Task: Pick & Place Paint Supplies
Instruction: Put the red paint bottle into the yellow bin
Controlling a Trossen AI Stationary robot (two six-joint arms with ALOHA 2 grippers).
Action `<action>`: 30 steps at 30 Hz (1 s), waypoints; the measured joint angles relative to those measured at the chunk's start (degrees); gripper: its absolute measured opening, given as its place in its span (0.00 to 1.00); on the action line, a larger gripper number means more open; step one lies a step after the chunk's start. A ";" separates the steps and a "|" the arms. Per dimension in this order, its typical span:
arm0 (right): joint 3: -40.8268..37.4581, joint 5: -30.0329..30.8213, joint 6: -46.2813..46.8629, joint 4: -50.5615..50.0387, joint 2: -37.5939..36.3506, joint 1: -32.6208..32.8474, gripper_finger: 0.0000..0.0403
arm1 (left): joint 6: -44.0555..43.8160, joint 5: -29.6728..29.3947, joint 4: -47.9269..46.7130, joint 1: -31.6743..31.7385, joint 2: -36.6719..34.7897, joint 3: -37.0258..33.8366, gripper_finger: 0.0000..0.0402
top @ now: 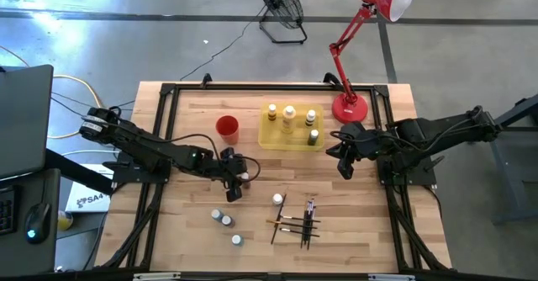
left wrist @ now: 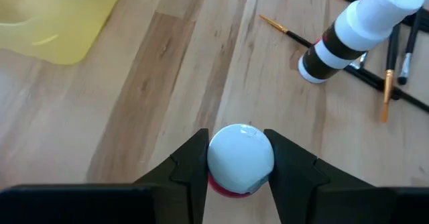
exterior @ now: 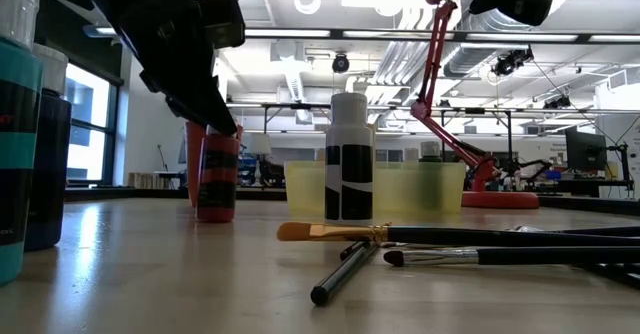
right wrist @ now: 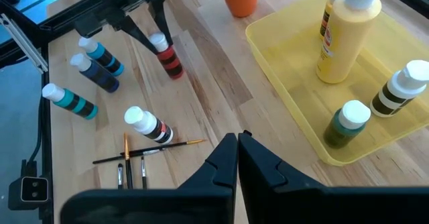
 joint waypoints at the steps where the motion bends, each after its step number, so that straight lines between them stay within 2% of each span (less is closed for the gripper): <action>1: 0.00 0.01 0.00 0.00 0.00 0.00 0.01 | -0.15 0.23 0.01 0.00 0.00 0.00 0.30; 8: 0.00 0.02 -1.49 0.00 0.00 0.00 0.01 | -0.17 0.06 -5.17 -0.02 0.11 3.74 0.30; 15: 0.00 0.01 -1.51 0.00 0.00 0.00 0.01 | 2.48 -0.55 -12.89 -0.02 0.11 11.71 0.30; 22: 0.00 -0.45 -1.51 0.05 0.00 0.00 0.01 | 9.88 -8.22 -19.18 0.07 0.09 22.57 0.30; 25: 0.00 -2.41 -1.50 0.58 0.00 0.00 0.01 | 12.37 -12.09 -21.20 1.42 0.09 27.01 0.30; 30: 0.00 -5.29 -1.49 1.91 -0.02 0.02 0.01 | 14.38 -10.48 -21.24 7.66 0.04 31.23 0.30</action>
